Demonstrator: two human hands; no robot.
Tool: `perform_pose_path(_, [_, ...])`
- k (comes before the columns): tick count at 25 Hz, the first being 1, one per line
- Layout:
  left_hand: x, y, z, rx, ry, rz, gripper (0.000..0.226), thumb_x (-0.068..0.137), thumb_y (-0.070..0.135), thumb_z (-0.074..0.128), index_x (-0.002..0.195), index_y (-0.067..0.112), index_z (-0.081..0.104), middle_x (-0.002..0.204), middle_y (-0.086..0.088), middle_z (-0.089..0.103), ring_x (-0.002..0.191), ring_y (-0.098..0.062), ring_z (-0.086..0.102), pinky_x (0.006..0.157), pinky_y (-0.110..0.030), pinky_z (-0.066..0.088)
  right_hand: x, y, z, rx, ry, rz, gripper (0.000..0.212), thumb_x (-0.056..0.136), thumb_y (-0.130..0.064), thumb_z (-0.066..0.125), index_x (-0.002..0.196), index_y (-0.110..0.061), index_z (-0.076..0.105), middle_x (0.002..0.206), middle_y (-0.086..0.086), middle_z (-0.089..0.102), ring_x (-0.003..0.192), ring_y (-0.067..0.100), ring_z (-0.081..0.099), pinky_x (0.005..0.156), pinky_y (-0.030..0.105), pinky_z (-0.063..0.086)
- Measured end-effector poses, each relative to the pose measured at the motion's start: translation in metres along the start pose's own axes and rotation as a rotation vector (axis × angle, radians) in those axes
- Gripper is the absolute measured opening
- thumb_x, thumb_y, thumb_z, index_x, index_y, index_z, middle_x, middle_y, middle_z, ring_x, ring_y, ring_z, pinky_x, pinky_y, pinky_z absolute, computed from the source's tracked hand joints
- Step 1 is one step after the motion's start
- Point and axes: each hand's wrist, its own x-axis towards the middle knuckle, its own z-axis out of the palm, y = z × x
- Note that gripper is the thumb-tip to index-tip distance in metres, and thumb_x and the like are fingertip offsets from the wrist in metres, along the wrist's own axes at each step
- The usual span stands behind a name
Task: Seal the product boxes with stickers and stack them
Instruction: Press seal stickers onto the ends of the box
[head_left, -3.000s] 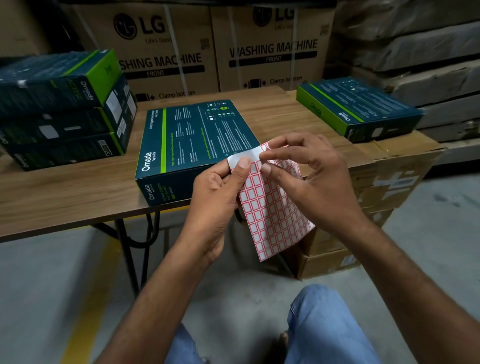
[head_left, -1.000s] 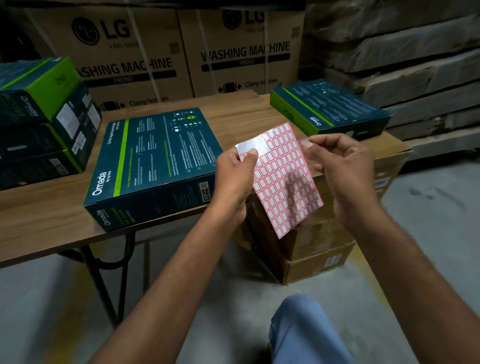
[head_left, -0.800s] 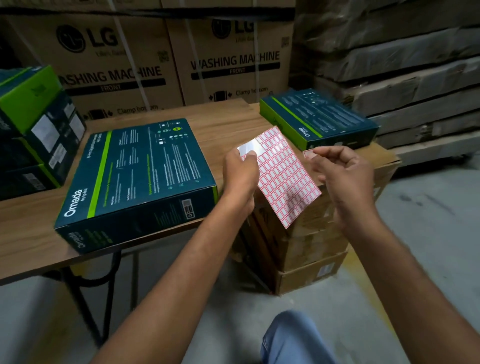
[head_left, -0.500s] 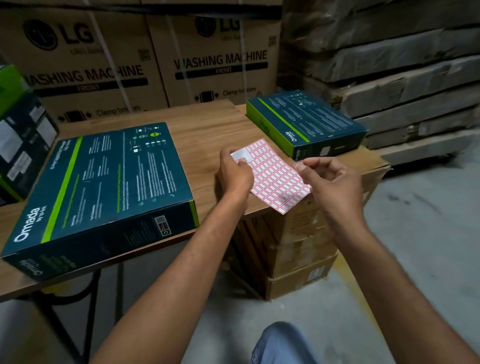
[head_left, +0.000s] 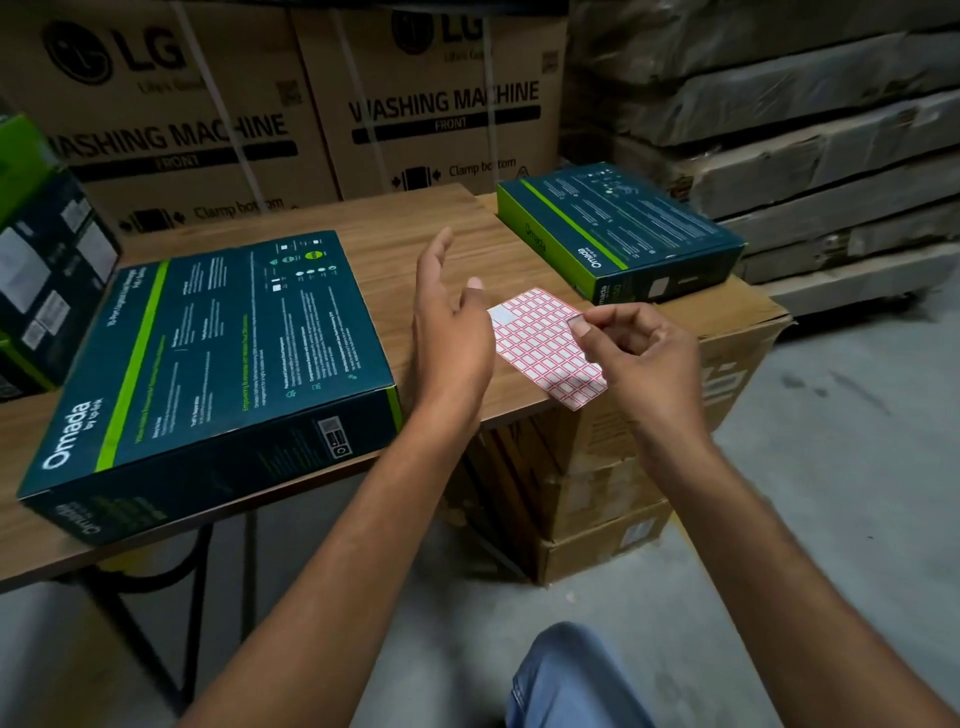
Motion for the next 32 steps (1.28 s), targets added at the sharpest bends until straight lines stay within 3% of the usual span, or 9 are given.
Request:
perform_pose_path(5, [-0.031, 0.018, -0.069, -0.094, 0.05, 0.178, 0.042, 0.104, -0.004, 0.051, 0.139, 0.019, 0.054, 0.144, 0.008, 0.057, 0.136, 0.004, 0.051, 0.116, -0.015, 0.037, -0.033, -0.024, 0.017, 0.004, -0.122, -0.109, 0.007, 0.094, -0.015, 0.077, 0.099, -0.018, 0.074, 0.099, -0.003, 0.077, 0.093, 0.009, 0.072, 0.082, 0.022, 0.058])
perform_pose_path(9, [-0.045, 0.011, -0.145, -0.049, 0.154, 0.288, 0.034, 0.103, -0.004, 0.052, 0.129, 0.019, 0.055, 0.135, -0.002, 0.063, 0.13, -0.005, 0.059, 0.113, -0.02, 0.043, -0.068, -0.04, 0.049, 0.023, -0.284, -0.175, 0.008, 0.093, -0.017, 0.078, 0.092, -0.024, 0.073, 0.09, -0.014, 0.074, 0.085, 0.0, 0.066, 0.08, 0.017, 0.051])
perform_pose_path(13, [-0.052, -0.002, -0.21, 0.095, 0.226, 0.295, 0.027, 0.104, 0.001, 0.053, 0.123, 0.02, 0.06, 0.129, -0.002, 0.068, 0.123, -0.007, 0.064, 0.112, -0.028, 0.048, -0.103, -0.053, 0.086, -0.043, -0.414, -0.294, 0.004, 0.094, -0.019, 0.076, 0.094, -0.021, 0.073, 0.09, -0.009, 0.075, 0.087, 0.006, 0.069, 0.079, 0.023, 0.054])
perform_pose_path(17, [-0.061, -0.011, -0.248, 0.433, 0.171, 0.336, 0.019, 0.103, 0.019, 0.064, 0.118, 0.028, 0.071, 0.122, 0.011, 0.072, 0.117, -0.003, 0.064, 0.101, -0.033, 0.052, -0.126, -0.062, 0.108, -0.16, -0.486, -0.458, 0.003, 0.097, -0.021, 0.073, 0.099, -0.022, 0.072, 0.092, -0.013, 0.07, 0.092, 0.007, 0.066, 0.079, 0.026, 0.055])
perform_pose_path(19, [-0.065, -0.014, -0.258, 0.56, 0.103, 0.349, 0.023, 0.101, 0.028, 0.07, 0.124, 0.028, 0.073, 0.129, 0.01, 0.071, 0.127, -0.006, 0.061, 0.103, -0.03, 0.05, -0.13, -0.057, 0.119, -0.249, -0.486, -0.541, 0.004, 0.096, -0.023, 0.074, 0.098, -0.025, 0.071, 0.096, -0.016, 0.067, 0.096, 0.008, 0.064, 0.082, 0.034, 0.055])
perform_pose_path(22, [-0.067, -0.019, -0.265, 0.706, 0.049, 0.442, 0.034, 0.094, 0.031, 0.078, 0.127, 0.025, 0.075, 0.131, 0.009, 0.072, 0.134, -0.01, 0.058, 0.109, -0.026, 0.044, -0.132, -0.046, 0.131, -0.358, -0.456, -0.593, 0.006, 0.095, -0.026, 0.074, 0.098, -0.028, 0.07, 0.113, -0.017, 0.062, 0.111, 0.005, 0.053, 0.092, 0.019, 0.043])
perform_pose_path(25, [-0.06, -0.027, -0.266, 0.766, 0.062, 0.551, 0.03, 0.091, 0.031, 0.081, 0.121, 0.024, 0.078, 0.124, 0.009, 0.075, 0.125, -0.011, 0.065, 0.108, -0.044, 0.052, -0.13, -0.041, 0.138, -0.434, -0.421, -0.639, 0.008, 0.094, -0.027, 0.076, 0.101, -0.027, 0.072, 0.123, -0.015, 0.061, 0.119, 0.005, 0.043, 0.092, 0.007, 0.031])
perform_pose_path(29, [-0.055, -0.039, -0.267, 0.744, 0.128, 0.606, 0.023, 0.089, 0.032, 0.082, 0.112, 0.025, 0.082, 0.115, 0.011, 0.078, 0.115, -0.009, 0.07, 0.097, -0.049, 0.056, -0.121, -0.036, 0.145, -0.449, -0.417, -0.68, 0.01, 0.093, -0.027, 0.076, 0.103, -0.027, 0.073, 0.124, -0.017, 0.064, 0.12, 0.008, 0.044, 0.094, 0.016, 0.037])
perform_pose_path(32, [-0.055, -0.042, -0.263, 0.747, 0.145, 0.629, 0.022, 0.089, 0.031, 0.082, 0.11, 0.025, 0.082, 0.114, 0.011, 0.078, 0.115, -0.01, 0.071, 0.097, -0.048, 0.056, -0.117, -0.031, 0.146, -0.464, -0.426, -0.706, 0.011, 0.093, -0.028, 0.075, 0.104, -0.027, 0.073, 0.117, -0.022, 0.063, 0.115, 0.01, 0.048, 0.095, 0.035, 0.046])
